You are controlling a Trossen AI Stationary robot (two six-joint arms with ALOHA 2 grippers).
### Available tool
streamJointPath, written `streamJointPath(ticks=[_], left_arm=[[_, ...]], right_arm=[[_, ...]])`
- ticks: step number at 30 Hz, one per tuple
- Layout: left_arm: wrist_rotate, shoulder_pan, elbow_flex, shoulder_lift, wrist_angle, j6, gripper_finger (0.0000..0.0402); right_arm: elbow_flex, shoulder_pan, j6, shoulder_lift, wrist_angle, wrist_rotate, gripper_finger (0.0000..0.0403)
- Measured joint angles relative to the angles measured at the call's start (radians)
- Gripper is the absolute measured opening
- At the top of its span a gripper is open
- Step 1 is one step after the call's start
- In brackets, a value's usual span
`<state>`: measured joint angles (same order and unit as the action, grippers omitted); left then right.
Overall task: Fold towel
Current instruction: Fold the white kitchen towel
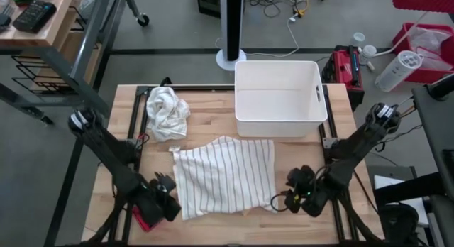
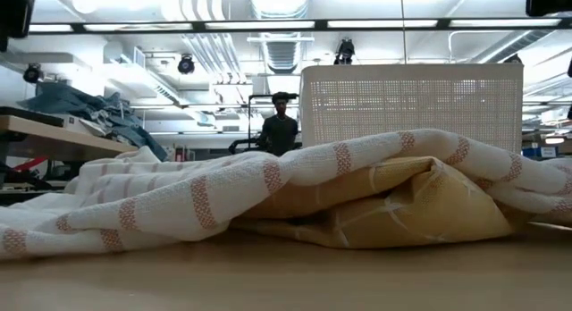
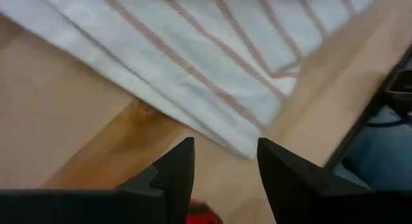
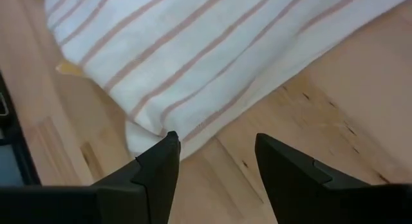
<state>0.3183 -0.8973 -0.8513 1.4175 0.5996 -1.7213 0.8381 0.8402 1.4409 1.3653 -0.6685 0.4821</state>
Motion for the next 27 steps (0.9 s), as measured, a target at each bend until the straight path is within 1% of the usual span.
streamJointPath(ticks=[5,9,13,20,27], left_arm=[[0.0,0.018,-0.028,0.102,-0.036,-0.009,0.0171],[-0.097,0.03,-0.06,0.19,-0.033,-0.032,0.0167],[-0.103,0.031,-0.096,0.256,-0.028,-0.023,0.0158],[-0.091,0.032,-0.139,0.315,-0.039,-0.015,0.0148],[-0.082,0.032,-0.151,0.336,-0.059,-0.015,0.0152]], right_arm=[[0.002,0.0,0.003,0.013,0.004,-0.012,0.0197],[0.002,0.0,0.007,0.012,0.002,-0.011,0.0197],[0.002,0.0,0.001,0.012,0.003,-0.011,0.0196],[0.002,0.0,0.001,0.012,0.002,-0.012,0.0195],[0.002,0.0,0.019,0.023,0.004,-0.031,0.0194]])
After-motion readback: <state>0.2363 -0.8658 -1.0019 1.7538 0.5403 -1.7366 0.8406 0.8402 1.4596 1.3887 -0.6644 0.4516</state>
